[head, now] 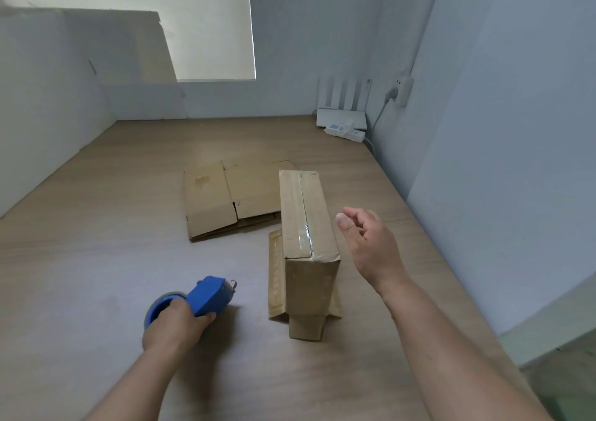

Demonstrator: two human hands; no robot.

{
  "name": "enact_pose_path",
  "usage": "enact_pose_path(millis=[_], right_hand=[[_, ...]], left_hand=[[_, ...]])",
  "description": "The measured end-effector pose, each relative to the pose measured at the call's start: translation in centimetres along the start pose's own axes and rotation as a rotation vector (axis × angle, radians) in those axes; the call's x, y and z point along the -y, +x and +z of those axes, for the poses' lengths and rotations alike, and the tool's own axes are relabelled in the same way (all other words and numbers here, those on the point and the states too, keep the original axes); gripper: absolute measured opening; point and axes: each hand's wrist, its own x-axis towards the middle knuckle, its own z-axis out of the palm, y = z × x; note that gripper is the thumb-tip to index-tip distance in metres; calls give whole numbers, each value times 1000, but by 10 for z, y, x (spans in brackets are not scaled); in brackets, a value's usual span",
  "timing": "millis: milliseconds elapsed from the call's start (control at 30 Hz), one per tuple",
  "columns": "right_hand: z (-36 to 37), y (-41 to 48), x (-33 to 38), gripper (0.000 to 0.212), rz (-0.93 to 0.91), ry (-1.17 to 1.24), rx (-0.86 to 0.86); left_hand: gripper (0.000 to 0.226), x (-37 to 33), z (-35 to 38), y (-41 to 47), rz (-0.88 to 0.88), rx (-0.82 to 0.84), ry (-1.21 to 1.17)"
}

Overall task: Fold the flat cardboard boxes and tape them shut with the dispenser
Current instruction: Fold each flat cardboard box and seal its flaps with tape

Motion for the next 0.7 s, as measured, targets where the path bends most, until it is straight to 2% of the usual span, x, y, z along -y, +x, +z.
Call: enact_pose_path(millis=[67,167,267,400,467,600,700], right_hand=[[-2,-2,5,30,-69,-6,-61],[-7,-6,20,24,-234,35,-156],[-11,-10,41,32,-308,152,-28],[-15,-18,63,44,-310,267,307],[-15,-21,67,41,-305,275,377],[-8,-22,70,6,-323,270,361],[-11,-21,68,17,-248,361,272]], left_hand=[[38,-6,-16,0,94,11,-126],[31,-24,-54,-14,296,92,-439],[24,-45,-92,-41,470,102,-593],[29,-61,-121,-64,584,121,-621],[31,-63,-126,-67,604,143,-612],[32,-64,-128,-70,625,175,-585],[33,-62,-126,-72,650,181,-533]])
